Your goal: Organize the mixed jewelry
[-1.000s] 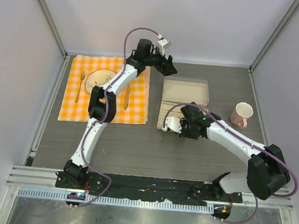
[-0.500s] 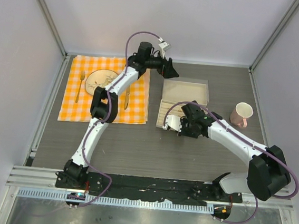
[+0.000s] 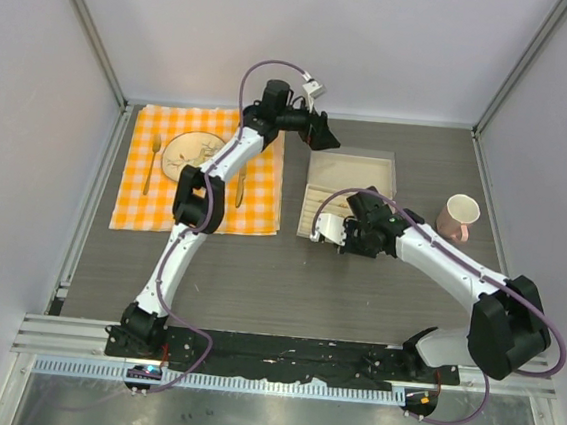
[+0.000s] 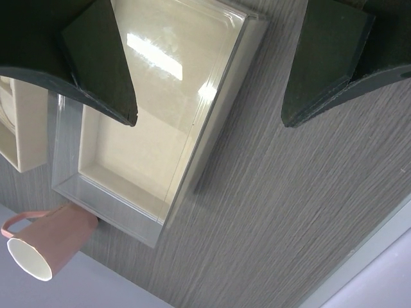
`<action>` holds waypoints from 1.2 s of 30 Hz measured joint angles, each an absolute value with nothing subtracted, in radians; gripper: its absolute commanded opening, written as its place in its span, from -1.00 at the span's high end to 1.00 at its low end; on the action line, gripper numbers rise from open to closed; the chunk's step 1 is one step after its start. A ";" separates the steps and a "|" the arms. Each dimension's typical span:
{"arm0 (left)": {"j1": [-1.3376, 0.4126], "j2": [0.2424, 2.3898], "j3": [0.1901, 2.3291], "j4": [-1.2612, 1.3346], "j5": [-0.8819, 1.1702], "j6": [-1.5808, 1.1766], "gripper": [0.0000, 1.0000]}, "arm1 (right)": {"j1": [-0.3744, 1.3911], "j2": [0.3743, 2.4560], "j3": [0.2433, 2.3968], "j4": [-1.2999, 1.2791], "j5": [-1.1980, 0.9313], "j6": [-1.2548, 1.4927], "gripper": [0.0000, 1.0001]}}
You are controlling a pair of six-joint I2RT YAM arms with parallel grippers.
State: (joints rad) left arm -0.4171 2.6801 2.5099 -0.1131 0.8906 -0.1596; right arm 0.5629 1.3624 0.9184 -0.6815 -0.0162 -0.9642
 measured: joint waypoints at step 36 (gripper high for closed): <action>-0.435 2.729 2.523 -0.108 0.891 -0.148 -1.00 | 0.485 1.458 1.008 -0.760 -0.055 -1.146 0.98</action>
